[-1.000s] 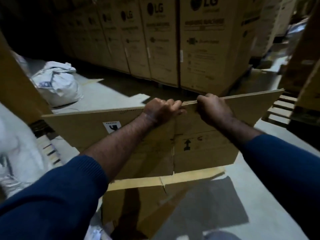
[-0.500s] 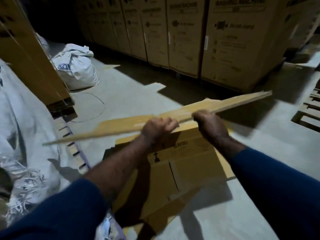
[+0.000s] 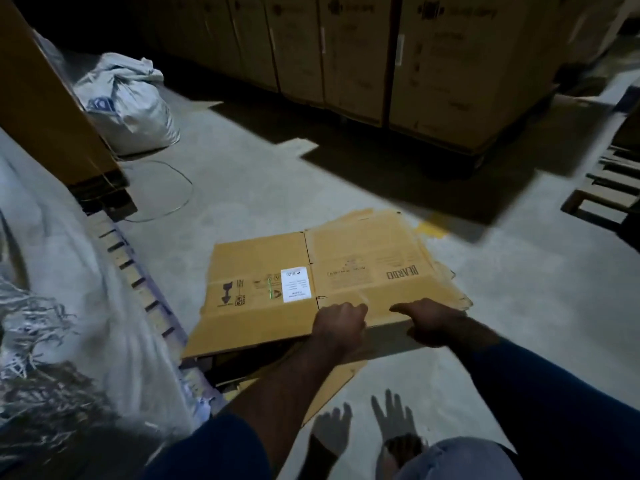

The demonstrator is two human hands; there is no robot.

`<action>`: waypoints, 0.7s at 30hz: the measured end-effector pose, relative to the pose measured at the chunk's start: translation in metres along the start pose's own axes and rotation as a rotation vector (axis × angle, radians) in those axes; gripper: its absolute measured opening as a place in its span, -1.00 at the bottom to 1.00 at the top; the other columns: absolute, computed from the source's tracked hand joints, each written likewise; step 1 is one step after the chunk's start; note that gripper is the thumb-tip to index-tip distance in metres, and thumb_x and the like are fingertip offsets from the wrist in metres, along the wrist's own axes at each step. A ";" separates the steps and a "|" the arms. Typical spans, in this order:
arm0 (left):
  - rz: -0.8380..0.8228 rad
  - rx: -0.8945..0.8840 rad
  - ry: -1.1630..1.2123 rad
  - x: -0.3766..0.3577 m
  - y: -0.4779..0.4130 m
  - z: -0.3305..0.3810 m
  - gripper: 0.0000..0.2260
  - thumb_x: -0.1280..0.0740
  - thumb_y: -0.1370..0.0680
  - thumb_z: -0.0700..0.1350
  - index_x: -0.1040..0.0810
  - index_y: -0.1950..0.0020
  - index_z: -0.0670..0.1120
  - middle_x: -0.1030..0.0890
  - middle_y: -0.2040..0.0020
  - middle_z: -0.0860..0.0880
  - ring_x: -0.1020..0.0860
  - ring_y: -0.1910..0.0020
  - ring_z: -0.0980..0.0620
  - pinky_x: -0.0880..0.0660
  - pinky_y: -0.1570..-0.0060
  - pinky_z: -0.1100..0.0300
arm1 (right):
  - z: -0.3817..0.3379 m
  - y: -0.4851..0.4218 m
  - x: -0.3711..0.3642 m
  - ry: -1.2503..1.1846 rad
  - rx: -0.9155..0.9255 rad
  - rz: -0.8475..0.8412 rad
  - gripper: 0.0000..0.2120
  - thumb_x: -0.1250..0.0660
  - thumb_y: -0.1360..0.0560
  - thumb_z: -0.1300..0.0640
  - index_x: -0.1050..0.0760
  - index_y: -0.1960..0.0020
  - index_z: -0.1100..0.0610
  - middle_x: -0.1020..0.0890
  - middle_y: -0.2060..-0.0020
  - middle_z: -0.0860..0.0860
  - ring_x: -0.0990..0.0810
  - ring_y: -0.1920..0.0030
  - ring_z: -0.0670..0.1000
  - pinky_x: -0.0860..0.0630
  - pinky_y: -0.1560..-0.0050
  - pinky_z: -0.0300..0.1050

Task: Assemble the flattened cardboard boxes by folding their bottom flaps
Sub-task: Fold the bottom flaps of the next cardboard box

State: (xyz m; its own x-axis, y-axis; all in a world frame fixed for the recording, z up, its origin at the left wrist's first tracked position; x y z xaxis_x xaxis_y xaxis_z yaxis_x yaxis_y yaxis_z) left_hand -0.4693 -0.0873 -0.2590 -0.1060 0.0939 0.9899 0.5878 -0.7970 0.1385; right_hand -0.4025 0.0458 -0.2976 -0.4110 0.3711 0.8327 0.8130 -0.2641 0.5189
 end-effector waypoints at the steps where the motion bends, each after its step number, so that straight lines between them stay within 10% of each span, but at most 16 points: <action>1: -0.002 0.003 -0.004 0.006 0.000 0.002 -0.78 -0.24 -0.66 0.01 -0.48 -0.25 -0.04 -0.61 -0.07 -0.11 -0.62 -0.01 -0.15 -0.47 0.13 0.05 | -0.001 0.004 0.003 -0.001 0.015 0.012 -0.38 -0.32 -0.62 0.14 -0.20 -0.61 -0.14 -0.43 -0.48 0.07 -0.47 -0.38 0.09 -0.46 -0.32 -0.03; 21: 0.116 -0.184 -0.021 0.152 0.054 0.199 -0.76 -0.28 -0.60 0.01 -0.60 -0.16 -0.07 -0.62 -0.08 -0.14 -0.62 -0.04 -0.21 -0.42 0.15 0.07 | 0.088 0.257 0.054 0.073 -0.074 0.246 -0.47 -0.29 -0.64 0.08 -0.28 -0.58 -0.07 -0.48 -0.46 0.03 -0.42 -0.45 0.09 -0.39 -0.40 0.00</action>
State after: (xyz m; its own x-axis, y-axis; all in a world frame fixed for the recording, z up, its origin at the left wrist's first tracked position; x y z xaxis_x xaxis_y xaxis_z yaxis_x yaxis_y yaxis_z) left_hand -0.2945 0.0028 -0.0949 -0.0284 0.0059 0.9996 0.4383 -0.8987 0.0177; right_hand -0.1796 0.0766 -0.1363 -0.2358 0.2236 0.9457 0.8608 -0.4035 0.3100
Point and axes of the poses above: each hand's wrist, its own y-axis away from the middle knuckle, its own x-axis out of the back of the hand, z = x × y, the point moved 10 cm from there along -y, towards the middle knuckle
